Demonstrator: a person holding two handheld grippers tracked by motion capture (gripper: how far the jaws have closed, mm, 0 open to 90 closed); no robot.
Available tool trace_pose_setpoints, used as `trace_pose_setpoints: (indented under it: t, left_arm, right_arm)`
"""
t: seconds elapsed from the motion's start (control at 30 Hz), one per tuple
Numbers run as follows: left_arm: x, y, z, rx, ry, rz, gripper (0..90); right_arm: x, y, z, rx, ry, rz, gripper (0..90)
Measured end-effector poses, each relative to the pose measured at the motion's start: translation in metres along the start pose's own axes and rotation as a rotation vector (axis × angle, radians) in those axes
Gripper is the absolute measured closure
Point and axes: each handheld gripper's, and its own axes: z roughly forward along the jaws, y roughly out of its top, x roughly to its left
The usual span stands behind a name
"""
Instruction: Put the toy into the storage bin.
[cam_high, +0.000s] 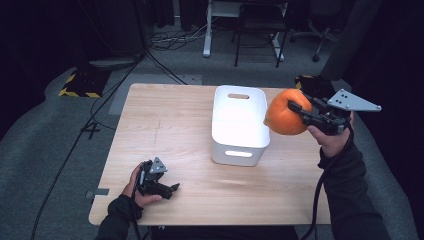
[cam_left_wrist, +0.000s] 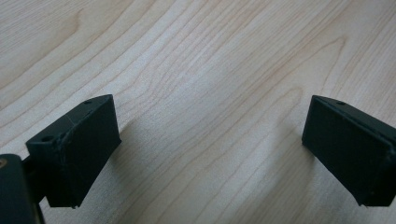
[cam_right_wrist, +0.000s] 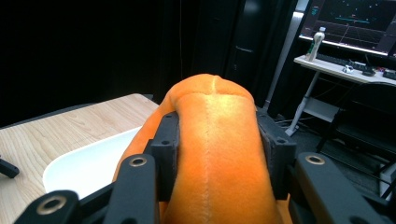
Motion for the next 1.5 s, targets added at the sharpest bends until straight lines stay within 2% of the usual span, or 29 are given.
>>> trace_pose_setpoints:
  t: [0.73,1.5]
  left_arm:
    - [0.000,0.000,0.000,0.000,0.000,0.000,4.3]
    - [0.000,0.000,0.000,0.000,0.001,0.000,4.3]
  right_arm:
    - [0.024,0.012,0.034,-0.014,0.061,0.005,57.5]
    - [0.044,0.005,0.069,0.032,0.122,0.014,57.2]
